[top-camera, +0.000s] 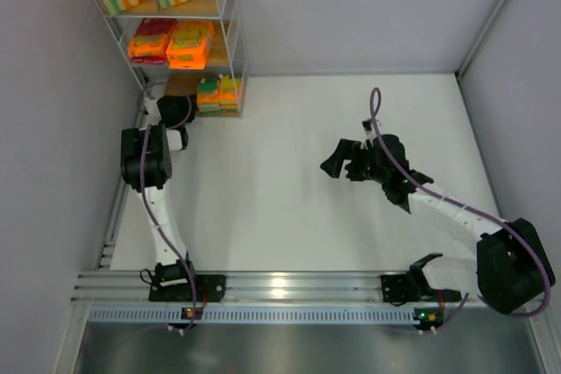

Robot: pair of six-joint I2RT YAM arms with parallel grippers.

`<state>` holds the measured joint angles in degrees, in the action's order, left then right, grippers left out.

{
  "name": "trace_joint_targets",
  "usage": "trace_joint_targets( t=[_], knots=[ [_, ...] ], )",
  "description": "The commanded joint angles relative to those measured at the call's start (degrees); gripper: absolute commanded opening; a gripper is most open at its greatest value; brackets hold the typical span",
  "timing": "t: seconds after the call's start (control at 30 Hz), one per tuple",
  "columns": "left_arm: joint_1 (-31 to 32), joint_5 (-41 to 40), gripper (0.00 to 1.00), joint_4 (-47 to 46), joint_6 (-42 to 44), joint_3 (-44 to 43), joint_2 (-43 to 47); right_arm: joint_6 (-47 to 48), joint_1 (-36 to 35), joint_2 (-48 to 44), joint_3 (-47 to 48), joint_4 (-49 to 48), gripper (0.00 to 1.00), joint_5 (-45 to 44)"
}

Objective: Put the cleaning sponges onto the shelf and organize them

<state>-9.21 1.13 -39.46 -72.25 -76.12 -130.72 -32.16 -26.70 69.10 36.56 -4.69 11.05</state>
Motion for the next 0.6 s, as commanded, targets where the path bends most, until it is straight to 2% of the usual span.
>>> trace_joint_targets(
  t=[0.0, 0.17, 0.3, 0.57],
  knots=[
    [-0.10, 3.00, 0.36, -2.90, 2.46, -3.33, -1.56, 0.26, 0.77, 1.65, 2.99, -1.99, 0.99, 0.29],
    [-0.19, 6.87, 0.37, -2.90, 4.22, -7.11, -4.19, 0.26, 0.77, 2.09, 2.82, -2.61, 0.99, 0.38],
    [-0.19, 5.82, 0.37, -2.81, 5.10, -8.26, -4.64, 0.35, 0.77, 2.00, 2.65, -2.34, 0.99, 0.46],
    [-1.86, 0.28, 0.43, -2.90, 5.54, -0.44, 2.48, 0.61, 0.77, -0.02, 2.29, -3.04, 0.99, 1.07]
  ],
)
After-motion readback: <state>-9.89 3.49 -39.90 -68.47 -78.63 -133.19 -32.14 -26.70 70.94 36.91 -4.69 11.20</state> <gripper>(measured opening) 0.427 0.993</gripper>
